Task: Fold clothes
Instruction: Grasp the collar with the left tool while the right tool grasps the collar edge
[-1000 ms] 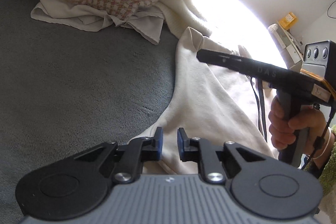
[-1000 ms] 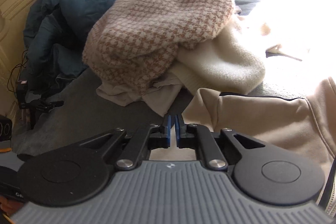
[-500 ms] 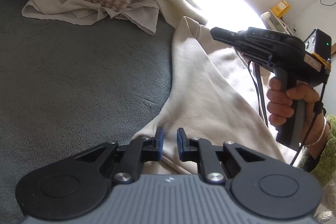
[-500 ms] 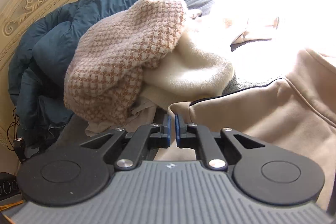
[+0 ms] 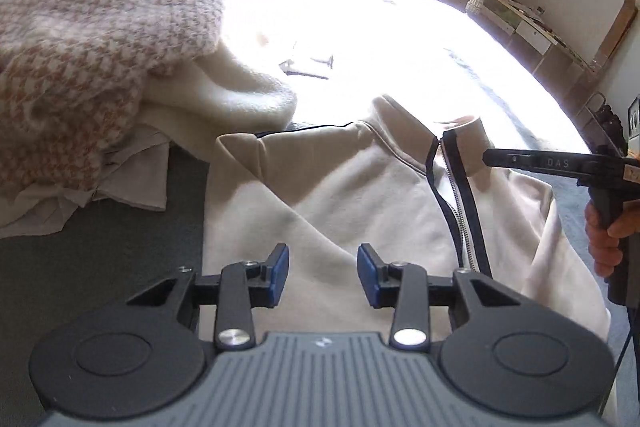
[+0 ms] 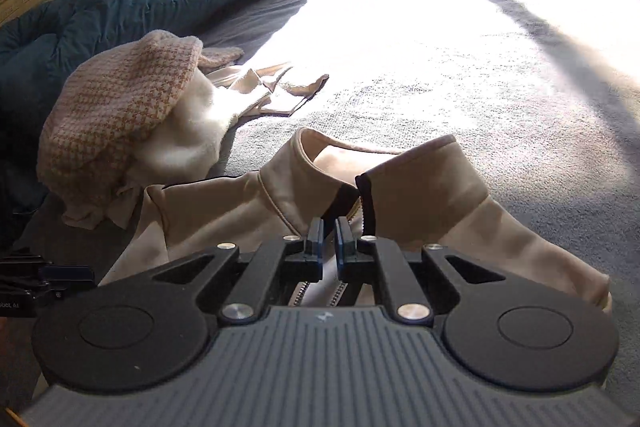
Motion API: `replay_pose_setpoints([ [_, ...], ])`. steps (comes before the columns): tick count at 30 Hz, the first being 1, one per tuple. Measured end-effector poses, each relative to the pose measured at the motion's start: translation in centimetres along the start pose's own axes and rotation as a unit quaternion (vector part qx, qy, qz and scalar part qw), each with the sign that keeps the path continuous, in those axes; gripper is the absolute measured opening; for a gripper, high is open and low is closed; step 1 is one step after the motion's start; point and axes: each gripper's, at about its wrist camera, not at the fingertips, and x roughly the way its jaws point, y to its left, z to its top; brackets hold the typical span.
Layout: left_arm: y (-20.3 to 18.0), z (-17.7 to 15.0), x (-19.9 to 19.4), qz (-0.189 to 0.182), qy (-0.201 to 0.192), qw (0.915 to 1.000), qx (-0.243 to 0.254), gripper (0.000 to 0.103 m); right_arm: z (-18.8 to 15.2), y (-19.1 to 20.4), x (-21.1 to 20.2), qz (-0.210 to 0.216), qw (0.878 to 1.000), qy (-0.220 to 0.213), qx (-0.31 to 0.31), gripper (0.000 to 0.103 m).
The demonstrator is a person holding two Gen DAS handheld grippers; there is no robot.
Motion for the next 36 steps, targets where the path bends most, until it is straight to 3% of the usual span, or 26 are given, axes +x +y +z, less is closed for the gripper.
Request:
replay_pose_setpoints([
  [6, -4.0, 2.7, 5.9, 0.057, 0.035, 0.9973, 0.031, 0.041, -0.4, -3.1, 4.4, -0.061, 0.997, 0.038, 0.0, 0.003],
  [9, -4.7, 4.3, 7.1, 0.073, 0.029, 0.9963, 0.036, 0.041, 0.2, -4.2, 4.3, -0.063, 0.997, 0.019, 0.035, 0.003],
  [13, -5.3, 7.0, 8.2, 0.098, 0.035, 0.9933, 0.05, 0.048, 1.7, -4.4, 1.5, -0.038, 0.999, -0.019, 0.03, 0.007],
  [16, -5.6, 8.7, 9.7, 0.116, 0.048, 0.9894, 0.072, 0.052, 2.4, -5.6, 1.0, -0.031, 0.999, -0.014, 0.009, 0.02],
  [24, -6.7, 10.9, 12.6, 0.122, 0.072, 0.9845, 0.104, 0.065, 4.1, -9.7, 2.7, 0.013, 0.999, 0.03, 0.004, 0.043],
  [36, -8.3, 11.4, 14.0, 0.128, 0.076, 0.9798, 0.133, 0.067, 4.3, -11.8, 5.7, 0.068, 0.994, 0.068, 0.056, 0.045],
])
